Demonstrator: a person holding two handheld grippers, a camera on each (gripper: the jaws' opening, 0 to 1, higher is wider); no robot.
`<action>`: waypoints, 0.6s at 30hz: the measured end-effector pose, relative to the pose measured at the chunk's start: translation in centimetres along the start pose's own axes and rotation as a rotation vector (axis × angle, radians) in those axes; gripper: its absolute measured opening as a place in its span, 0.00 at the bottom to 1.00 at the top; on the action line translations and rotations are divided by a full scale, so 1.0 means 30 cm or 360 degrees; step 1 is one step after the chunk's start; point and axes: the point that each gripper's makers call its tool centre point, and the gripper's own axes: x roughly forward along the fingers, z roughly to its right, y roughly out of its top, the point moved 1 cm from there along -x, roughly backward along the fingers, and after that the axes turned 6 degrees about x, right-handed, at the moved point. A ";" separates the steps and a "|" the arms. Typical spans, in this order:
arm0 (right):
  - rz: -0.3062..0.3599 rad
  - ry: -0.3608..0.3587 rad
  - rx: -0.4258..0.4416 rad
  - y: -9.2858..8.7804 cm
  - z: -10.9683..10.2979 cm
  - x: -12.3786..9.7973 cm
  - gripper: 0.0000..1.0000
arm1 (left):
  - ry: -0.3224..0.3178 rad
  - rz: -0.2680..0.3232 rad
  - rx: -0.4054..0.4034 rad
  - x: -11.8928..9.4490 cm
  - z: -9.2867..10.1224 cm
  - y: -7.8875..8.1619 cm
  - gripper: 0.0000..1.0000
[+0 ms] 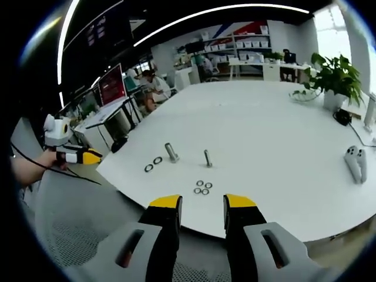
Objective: Place the washer onto the threaded stud by aligning its center hole with the stud, sliding it down to the base, and recovering from edge contact or off-axis alignment until the washer reaches the visible bottom stop.
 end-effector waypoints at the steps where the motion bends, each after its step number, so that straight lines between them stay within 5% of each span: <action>1: 0.0001 0.0001 0.0002 0.000 -0.001 -0.001 0.30 | 0.0001 -0.0003 0.0000 0.000 -0.001 -0.001 0.22; 18: -0.0004 0.0034 0.0006 0.003 -0.010 0.001 0.30 | 0.0014 -0.0033 -0.0032 0.005 -0.009 -0.010 0.20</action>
